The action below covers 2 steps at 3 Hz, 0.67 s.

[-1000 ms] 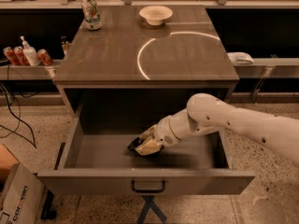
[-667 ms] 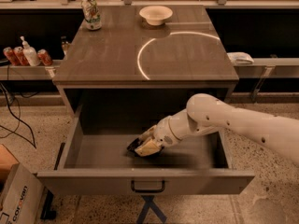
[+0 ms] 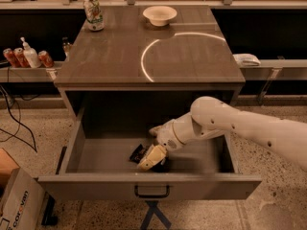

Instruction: Place rxbar chocolate into top drawer

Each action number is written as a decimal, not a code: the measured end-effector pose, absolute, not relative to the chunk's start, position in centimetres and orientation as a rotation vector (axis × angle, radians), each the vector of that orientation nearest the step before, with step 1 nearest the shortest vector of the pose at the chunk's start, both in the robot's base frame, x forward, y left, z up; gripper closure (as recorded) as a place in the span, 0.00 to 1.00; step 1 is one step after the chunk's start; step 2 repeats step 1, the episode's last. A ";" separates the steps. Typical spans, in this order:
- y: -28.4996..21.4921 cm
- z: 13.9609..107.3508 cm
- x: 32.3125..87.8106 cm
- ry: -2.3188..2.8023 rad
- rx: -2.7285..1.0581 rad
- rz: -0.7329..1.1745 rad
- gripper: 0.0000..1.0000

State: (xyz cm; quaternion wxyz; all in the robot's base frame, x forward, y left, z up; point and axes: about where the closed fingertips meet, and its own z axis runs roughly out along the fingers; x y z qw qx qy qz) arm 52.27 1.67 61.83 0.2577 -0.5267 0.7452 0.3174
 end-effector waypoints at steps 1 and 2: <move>1.7 61.8 52.3 2.021 -1.428 0.861 0.00; 1.7 61.8 52.3 2.021 -1.428 0.861 0.00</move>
Offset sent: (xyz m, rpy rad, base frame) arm 0.0000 0.0000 0.0000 0.0000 0.0000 0.0000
